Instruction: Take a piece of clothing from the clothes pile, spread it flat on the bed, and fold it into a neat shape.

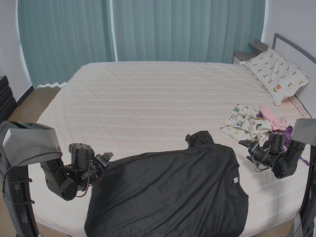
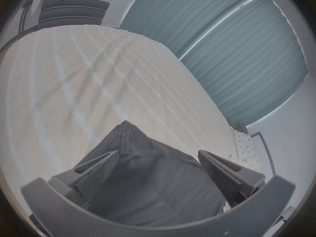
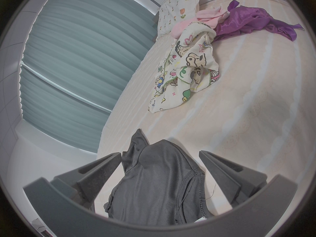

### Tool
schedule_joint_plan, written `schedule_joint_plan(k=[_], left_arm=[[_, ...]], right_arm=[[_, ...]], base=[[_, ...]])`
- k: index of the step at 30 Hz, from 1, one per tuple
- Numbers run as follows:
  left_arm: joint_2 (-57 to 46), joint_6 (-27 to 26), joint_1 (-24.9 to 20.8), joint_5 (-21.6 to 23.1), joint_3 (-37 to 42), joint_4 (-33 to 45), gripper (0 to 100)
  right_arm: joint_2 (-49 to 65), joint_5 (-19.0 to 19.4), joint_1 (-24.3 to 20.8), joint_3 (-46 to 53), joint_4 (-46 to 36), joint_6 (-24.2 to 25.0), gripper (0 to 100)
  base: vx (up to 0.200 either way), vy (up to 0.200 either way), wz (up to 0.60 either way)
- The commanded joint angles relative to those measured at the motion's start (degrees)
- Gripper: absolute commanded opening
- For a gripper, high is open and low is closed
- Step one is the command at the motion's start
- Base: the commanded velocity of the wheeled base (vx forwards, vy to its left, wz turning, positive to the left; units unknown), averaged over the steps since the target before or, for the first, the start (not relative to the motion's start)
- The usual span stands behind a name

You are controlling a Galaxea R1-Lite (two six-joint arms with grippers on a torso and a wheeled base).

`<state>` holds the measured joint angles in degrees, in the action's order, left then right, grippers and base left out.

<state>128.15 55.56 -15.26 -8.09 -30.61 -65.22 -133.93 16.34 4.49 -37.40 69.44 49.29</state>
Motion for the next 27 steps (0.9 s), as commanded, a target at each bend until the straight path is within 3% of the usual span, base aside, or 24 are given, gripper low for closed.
schedule_joint_plan(k=[1, 17, 23, 27], left_arm=[[3.69, -0.28, 0.94, -0.26, -3.49, 1.85, 100], [9.40, -3.45, -0.21, -0.61, -7.18, 2.99, 100], [10.02, -4.24, -0.56, -2.54, -8.15, 4.05, 100], [12.30, -4.32, -0.29, -3.95, -12.98, 3.17, 100]], right_arm=[[-0.20, 0.01, -0.09, 0.14, 0.08, 0.11, 100], [-0.46, -0.08, -0.36, -0.04, 0.08, 0.11, 100], [-0.37, -0.08, -0.27, 0.14, 0.08, 0.11, 100], [-0.46, -0.16, -0.27, 0.05, 0.17, 0.11, 100]], base=[[0.000, 0.000, 0.00], [0.000, 0.000, 0.00], [0.000, 0.000, 0.00], [0.000, 0.000, 0.00]])
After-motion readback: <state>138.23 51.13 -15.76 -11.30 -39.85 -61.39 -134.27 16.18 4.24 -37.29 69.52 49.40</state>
